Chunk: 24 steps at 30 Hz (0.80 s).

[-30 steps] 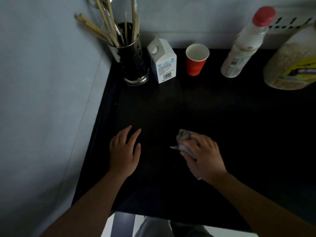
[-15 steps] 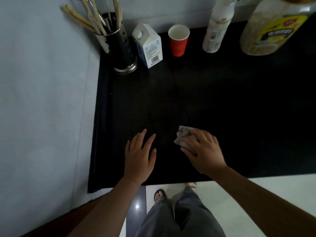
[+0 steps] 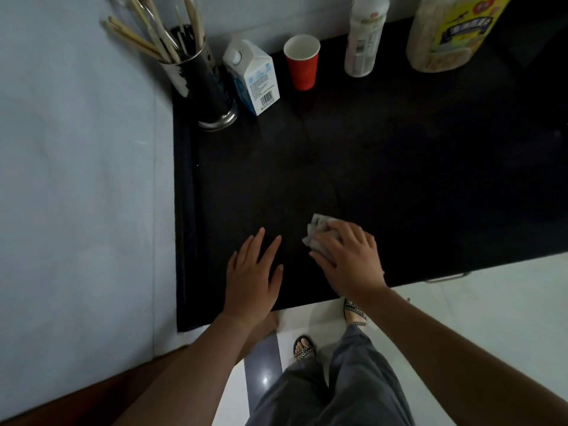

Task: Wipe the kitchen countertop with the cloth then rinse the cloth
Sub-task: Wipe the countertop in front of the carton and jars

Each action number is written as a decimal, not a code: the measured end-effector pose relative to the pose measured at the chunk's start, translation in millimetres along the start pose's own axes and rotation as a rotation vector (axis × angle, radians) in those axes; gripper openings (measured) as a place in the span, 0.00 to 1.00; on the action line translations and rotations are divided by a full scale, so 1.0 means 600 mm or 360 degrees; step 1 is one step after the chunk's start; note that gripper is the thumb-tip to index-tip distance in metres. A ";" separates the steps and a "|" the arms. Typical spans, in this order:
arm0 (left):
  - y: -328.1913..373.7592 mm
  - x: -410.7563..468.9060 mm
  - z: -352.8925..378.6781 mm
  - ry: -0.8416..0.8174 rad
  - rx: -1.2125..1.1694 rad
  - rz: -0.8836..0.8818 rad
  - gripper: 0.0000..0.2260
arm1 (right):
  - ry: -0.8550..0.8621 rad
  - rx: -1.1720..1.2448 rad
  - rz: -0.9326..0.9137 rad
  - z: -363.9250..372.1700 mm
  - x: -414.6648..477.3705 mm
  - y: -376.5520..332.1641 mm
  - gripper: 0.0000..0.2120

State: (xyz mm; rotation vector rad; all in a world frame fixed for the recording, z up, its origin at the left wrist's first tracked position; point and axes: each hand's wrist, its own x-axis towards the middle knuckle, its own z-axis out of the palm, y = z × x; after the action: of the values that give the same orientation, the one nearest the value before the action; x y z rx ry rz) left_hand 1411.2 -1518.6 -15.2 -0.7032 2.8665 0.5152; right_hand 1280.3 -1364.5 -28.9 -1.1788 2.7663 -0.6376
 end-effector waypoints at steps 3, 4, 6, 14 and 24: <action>-0.009 -0.001 -0.004 -0.0012 0.0029 0.0047 0.23 | 0.0088 -0.0056 0.0036 -0.016 -0.017 0.041 0.15; -0.010 -0.001 -0.005 -0.0013 0.0023 0.0059 0.23 | 0.0173 -0.0062 0.0131 -0.022 -0.013 0.057 0.15; -0.009 0.001 -0.007 -0.0020 0.0001 0.0062 0.22 | 0.0285 -0.0035 0.0391 -0.032 0.004 0.077 0.14; -0.001 0.002 -0.004 0.0001 -0.0019 0.0060 0.22 | 0.0159 -0.0079 0.0250 -0.024 -0.017 0.045 0.14; 0.133 -0.026 -0.016 -0.0113 -0.0667 0.0352 0.20 | 0.0496 0.0894 0.0971 -0.139 -0.204 0.077 0.11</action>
State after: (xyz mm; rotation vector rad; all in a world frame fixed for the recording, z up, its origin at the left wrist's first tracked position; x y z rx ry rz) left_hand 1386.6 -1449.5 20.5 -0.4045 2.8074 1.1690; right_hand 1317.2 -1220.9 16.6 -0.1218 2.6469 -1.4510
